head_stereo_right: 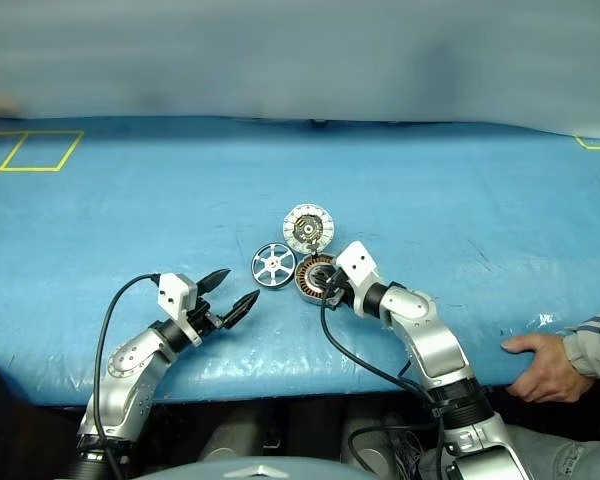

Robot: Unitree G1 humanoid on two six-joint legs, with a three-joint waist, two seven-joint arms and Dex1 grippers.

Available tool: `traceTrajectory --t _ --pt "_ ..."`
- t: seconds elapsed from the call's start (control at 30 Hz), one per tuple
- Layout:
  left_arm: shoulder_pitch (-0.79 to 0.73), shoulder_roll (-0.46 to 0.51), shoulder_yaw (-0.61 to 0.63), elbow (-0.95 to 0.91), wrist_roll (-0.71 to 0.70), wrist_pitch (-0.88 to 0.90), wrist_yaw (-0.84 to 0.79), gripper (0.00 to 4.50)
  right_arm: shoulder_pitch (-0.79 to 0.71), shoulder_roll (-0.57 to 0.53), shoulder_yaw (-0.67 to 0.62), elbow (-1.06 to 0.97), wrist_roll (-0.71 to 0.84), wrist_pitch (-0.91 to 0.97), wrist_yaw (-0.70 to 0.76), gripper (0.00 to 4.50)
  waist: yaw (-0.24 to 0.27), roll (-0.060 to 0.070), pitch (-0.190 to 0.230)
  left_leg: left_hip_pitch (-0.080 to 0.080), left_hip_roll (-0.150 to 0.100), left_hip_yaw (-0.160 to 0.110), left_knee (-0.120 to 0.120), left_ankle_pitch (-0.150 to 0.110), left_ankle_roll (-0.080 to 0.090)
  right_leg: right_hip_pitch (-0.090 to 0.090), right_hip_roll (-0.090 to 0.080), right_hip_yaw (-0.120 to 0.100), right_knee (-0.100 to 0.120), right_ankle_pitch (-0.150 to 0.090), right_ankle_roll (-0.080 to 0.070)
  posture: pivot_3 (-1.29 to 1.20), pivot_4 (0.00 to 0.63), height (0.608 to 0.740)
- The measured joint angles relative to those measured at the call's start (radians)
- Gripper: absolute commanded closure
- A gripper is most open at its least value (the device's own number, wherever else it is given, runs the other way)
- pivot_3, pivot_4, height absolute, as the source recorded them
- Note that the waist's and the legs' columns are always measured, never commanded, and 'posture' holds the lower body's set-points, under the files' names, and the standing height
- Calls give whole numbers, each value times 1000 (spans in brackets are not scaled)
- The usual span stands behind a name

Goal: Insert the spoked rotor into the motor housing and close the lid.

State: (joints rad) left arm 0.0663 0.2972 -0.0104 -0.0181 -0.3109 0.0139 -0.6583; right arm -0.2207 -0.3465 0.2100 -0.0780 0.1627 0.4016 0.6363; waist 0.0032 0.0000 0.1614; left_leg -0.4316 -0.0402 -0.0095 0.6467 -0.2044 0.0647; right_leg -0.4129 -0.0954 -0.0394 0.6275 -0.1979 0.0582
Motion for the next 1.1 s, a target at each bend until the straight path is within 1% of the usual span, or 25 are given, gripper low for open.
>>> traceTrajectory --t 0.63,0.7,0.73,0.83,1.1 --pt "0 0 -1 1 0 0 1 0 0 -6 -1 -2 -13 0 2 3850 1 0 0 0 0 0 0 0 0 0 0 0 0 0 0 0 150 740" --pt "0 0 -1 1 0 0 1 0 0 -7 -1 -3 -13 0 5 3122 1 0 0 0 0 0 0 0 0 0 0 0 0 0 0 0 150 740" --pt "0 0 -1 1 0 0 1 0 0 -9 -1 -4 -13 1 7 2899 1 0 0 0 0 0 0 0 0 0 0 0 0 0 0 0 150 740" --pt "0 0 -1 1 0 0 1 0 0 -9 -1 -5 -15 1 10 1926 1 0 0 0 0 0 0 0 0 0 0 0 0 0 0 0 150 740" --pt "0 0 -3 1 1 0 1 0 1 4 -3 -10 6 1 16 1926 1 0 0 0 0 0 0 0 0 0 0 0 0 0 0 0 150 740"
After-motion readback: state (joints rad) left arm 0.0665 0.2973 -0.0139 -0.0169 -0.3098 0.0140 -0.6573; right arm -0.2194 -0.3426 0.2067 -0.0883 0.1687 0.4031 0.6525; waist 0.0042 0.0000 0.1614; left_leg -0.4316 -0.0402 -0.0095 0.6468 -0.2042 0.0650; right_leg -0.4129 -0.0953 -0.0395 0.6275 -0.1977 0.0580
